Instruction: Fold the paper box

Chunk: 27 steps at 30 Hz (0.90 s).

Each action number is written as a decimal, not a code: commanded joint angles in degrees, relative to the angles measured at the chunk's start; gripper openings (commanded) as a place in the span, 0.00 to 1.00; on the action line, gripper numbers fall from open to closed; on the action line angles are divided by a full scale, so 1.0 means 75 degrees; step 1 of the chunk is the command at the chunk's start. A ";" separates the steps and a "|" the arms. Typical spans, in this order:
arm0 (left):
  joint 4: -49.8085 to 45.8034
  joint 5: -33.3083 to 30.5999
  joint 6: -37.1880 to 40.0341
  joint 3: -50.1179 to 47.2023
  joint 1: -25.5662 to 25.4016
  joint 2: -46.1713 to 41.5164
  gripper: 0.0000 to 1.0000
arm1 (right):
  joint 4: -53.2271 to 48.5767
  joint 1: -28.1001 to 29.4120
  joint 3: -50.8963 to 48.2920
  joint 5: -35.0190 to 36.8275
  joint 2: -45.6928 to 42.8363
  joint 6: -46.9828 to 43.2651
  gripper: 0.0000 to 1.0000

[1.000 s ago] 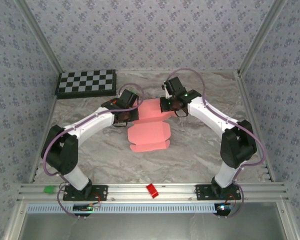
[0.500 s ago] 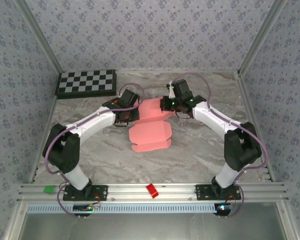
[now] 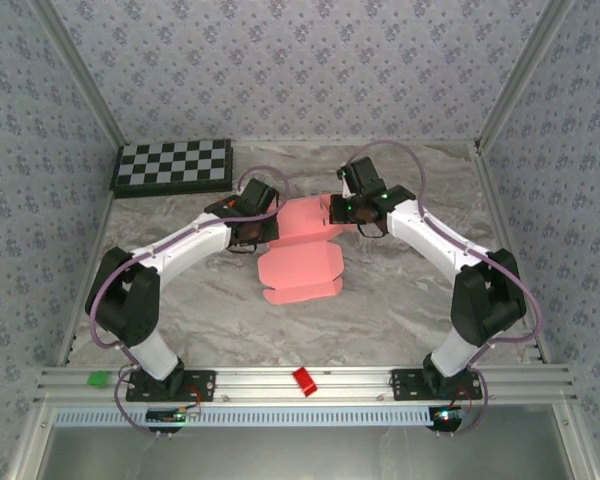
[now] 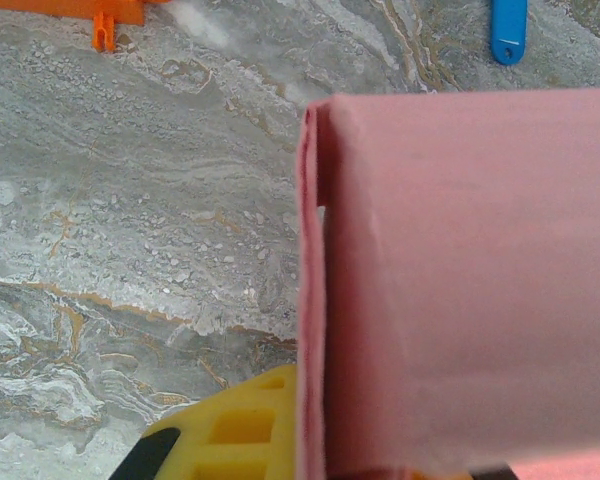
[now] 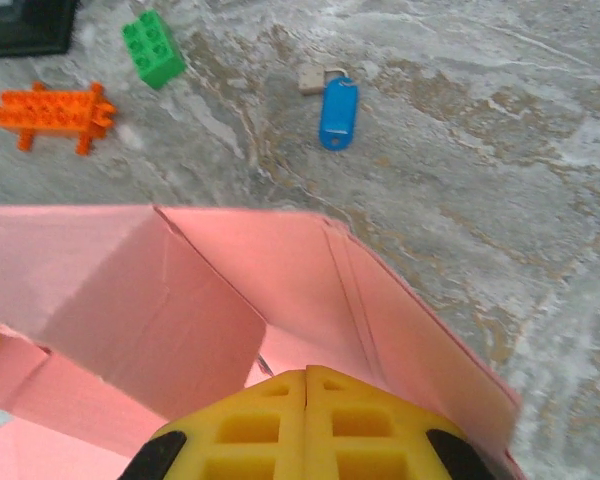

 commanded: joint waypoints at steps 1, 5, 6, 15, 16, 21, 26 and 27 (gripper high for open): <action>-0.0068 -0.0060 -0.0002 0.0273 -0.0036 0.0071 0.00 | -0.0976 0.0155 0.0320 0.0740 0.0079 -0.0340 0.04; -0.0080 -0.0088 0.0009 0.0273 -0.0037 0.0072 0.00 | -0.1298 0.0273 0.0428 0.1111 0.0243 -0.0414 0.04; -0.0086 -0.0092 0.0009 0.0273 -0.0042 0.0071 0.00 | -0.1403 0.0302 0.0455 0.1198 0.0302 -0.0444 0.04; -0.0094 -0.0130 -0.0002 0.0282 -0.0041 0.0101 0.00 | -0.1858 0.0362 0.0597 0.1545 0.0571 -0.0508 0.04; -0.0088 -0.0127 -0.0002 0.0281 -0.0042 0.0095 0.00 | -0.1870 0.0369 0.0585 0.1556 0.0590 -0.0494 0.04; -0.0087 -0.0111 -0.0011 0.0284 -0.0043 0.0114 0.00 | -0.1684 0.0370 0.0427 0.1227 0.0601 -0.0356 0.03; -0.0095 -0.0093 -0.0032 0.0250 -0.0042 0.0086 0.00 | -0.1280 0.0308 0.0166 0.0584 0.0514 -0.0138 0.03; -0.0089 -0.0080 -0.0028 0.0249 -0.0041 0.0093 0.00 | -0.1170 0.0286 0.0120 0.0437 0.0494 -0.0086 0.03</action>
